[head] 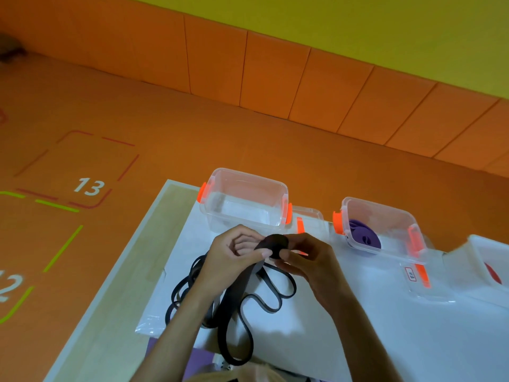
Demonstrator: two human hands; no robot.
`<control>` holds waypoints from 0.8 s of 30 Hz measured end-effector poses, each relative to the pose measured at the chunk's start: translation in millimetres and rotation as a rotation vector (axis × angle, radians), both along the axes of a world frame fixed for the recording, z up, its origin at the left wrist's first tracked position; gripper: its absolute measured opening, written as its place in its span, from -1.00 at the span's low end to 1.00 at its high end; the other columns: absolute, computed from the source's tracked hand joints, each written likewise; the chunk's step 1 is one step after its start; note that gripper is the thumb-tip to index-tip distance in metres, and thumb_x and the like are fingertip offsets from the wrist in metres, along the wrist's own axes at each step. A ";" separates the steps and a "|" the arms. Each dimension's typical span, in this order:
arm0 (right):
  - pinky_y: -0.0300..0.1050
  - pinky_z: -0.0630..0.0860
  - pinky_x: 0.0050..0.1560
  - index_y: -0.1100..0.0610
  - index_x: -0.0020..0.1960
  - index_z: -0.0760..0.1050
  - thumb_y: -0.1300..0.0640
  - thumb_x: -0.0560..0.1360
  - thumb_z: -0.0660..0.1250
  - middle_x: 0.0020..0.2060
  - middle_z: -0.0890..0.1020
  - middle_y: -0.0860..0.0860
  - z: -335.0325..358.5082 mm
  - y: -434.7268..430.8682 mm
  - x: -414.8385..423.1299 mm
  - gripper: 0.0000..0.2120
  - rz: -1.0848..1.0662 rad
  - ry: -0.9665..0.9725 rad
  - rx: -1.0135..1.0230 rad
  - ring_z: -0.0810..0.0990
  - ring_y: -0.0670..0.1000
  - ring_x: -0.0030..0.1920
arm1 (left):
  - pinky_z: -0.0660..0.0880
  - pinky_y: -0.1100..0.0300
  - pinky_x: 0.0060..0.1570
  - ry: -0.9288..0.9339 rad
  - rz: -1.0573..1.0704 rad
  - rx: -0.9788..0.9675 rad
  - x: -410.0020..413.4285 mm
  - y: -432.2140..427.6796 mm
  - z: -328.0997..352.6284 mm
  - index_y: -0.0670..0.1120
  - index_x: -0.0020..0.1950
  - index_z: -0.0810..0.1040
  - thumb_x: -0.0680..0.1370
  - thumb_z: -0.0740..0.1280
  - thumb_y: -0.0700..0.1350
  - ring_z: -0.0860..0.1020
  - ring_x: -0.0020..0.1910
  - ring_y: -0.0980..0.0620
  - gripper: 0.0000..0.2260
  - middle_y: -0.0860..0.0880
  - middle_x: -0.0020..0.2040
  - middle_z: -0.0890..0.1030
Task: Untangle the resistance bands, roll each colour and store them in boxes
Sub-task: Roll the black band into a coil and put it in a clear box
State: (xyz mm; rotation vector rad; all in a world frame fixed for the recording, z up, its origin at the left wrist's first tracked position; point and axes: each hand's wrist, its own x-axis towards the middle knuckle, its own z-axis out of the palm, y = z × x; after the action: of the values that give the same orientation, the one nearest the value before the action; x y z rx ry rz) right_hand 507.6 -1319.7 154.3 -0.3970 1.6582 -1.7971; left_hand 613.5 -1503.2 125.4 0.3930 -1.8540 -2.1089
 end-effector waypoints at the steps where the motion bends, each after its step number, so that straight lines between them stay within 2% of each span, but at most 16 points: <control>1: 0.00 0.69 0.12 0.33 0.20 0.60 0.21 0.46 0.56 0.13 0.71 0.28 -0.5 -1.2 0.6 -0.63 -0.001 -0.030 -0.044 0.73 0.31 0.14 | 0.62 0.26 0.03 0.018 0.032 0.031 -1.0 1.7 1.0 0.03 0.00 0.74 0.42 0.63 -0.04 0.74 0.03 0.01 -0.80 0.00 -0.02 0.77; 3: 0.02 0.68 0.15 0.35 0.21 0.57 0.26 0.46 0.57 0.17 0.68 0.32 -4.3 -4.4 4.7 -0.62 0.003 -0.110 -0.143 0.70 0.34 0.17 | 0.60 0.30 0.09 0.051 0.035 0.040 -1.6 0.6 2.4 0.04 -0.02 0.75 0.45 0.63 -0.10 0.71 0.17 0.05 -0.85 0.02 0.09 0.77; 5: 0.06 0.68 0.17 0.32 0.20 0.58 0.31 0.47 0.55 0.16 0.68 0.31 -11.0 -8.0 11.5 -0.66 0.027 -0.150 -0.153 0.71 0.32 0.17 | 0.59 0.29 0.11 0.042 0.008 -0.004 2.1 -7.3 1.1 0.05 -0.02 0.76 0.48 0.62 -0.19 0.70 0.18 0.07 -0.83 0.03 0.09 0.76; 8: 0.04 0.70 0.15 0.16 0.15 0.66 0.25 0.46 0.60 0.01 0.76 0.19 -17.0 -12.2 15.2 -0.72 0.084 -0.026 0.151 0.76 0.23 0.07 | 0.60 0.20 0.11 -0.025 -0.034 -0.067 10.0 -19.9 -4.0 0.04 -0.01 0.77 0.47 0.61 -0.23 0.71 0.07 0.02 -0.81 0.00 0.03 0.76; 10: -0.02 0.72 0.04 0.09 0.13 0.69 0.18 0.43 0.64 -0.04 0.77 0.14 -15.0 -12.9 13.6 -0.70 0.086 0.000 0.211 0.78 0.20 0.00 | 0.63 0.11 0.12 -0.045 -0.057 -0.078 10.8 -18.8 -5.8 0.02 0.02 0.77 0.48 0.61 -0.23 0.73 0.05 -0.03 -0.80 -0.02 0.02 0.76; 11: -0.04 0.73 -0.03 0.09 0.12 0.70 0.16 0.41 0.65 -0.03 0.76 0.14 -11.5 -12.9 12.1 -0.69 0.061 -0.006 0.178 0.78 0.21 -0.02 | 0.65 0.09 0.10 -0.044 -0.054 -0.063 9.5 -15.5 -5.6 0.03 0.03 0.77 0.47 0.62 -0.22 0.74 0.04 -0.05 -0.79 -0.03 0.01 0.77; 13: -0.05 0.73 -0.07 0.13 0.09 0.70 0.14 0.37 0.63 -0.02 0.74 0.16 -4.0 -12.4 8.1 -0.68 0.000 -0.002 0.113 0.78 0.24 -0.04 | 0.66 0.19 0.07 -0.022 -0.008 -0.006 5.0 -7.4 -3.8 0.06 0.06 0.77 0.44 0.65 -0.19 0.75 0.04 -0.02 -0.75 -0.02 0.01 0.79; 17: 0.04 0.71 0.06 0.27 0.08 0.63 0.21 0.40 0.58 0.07 0.71 0.27 -7.5 -11.6 4.9 -0.70 -0.077 -0.063 -0.009 0.75 0.31 0.05 | 0.62 0.23 0.20 0.053 0.027 0.043 -4.0 1.5 -1.9 0.06 0.10 0.78 0.42 0.65 -0.08 0.72 0.19 0.00 -0.73 0.00 0.12 0.77; 19: 0.05 0.71 0.10 0.30 0.12 0.59 0.23 0.43 0.55 0.09 0.71 0.27 -11.6 -9.3 5.6 -0.68 -0.061 -0.110 -0.035 0.74 0.30 0.10 | 0.61 0.25 0.17 0.059 -0.002 -0.003 -5.8 -1.0 -1.4 0.06 0.13 0.79 0.45 0.64 -0.14 0.71 0.18 0.00 -0.72 0.00 0.13 0.76; 22: -0.10 0.69 0.00 0.14 0.16 0.67 0.22 0.43 0.57 0.05 0.76 0.13 -6.6 -4.6 -1.7 -0.69 0.024 0.001 0.119 0.76 0.15 0.09 | 0.60 0.27 0.15 0.008 -0.047 -0.116 -6.9 -7.9 -2.6 0.12 0.11 0.79 0.47 0.63 -0.19 0.72 0.14 0.03 -0.71 0.05 0.10 0.76; 24: -0.11 0.70 -0.09 0.03 0.23 0.64 0.23 0.46 0.58 0.02 0.76 0.04 -3.0 -2.4 -8.4 -0.63 0.065 0.071 0.214 0.77 0.11 0.02 | 0.60 0.27 0.14 -0.036 -0.072 -0.178 -8.5 -9.1 -3.2 0.15 0.14 0.76 0.49 0.62 -0.12 0.71 0.15 0.07 -0.72 0.10 0.10 0.75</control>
State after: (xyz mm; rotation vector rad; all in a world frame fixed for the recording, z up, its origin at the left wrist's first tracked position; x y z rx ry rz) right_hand 499.2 -1322.1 151.3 -0.4173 1.8431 -1.5561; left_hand 604.9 -1512.3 122.2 0.3280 -2.0859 -1.9725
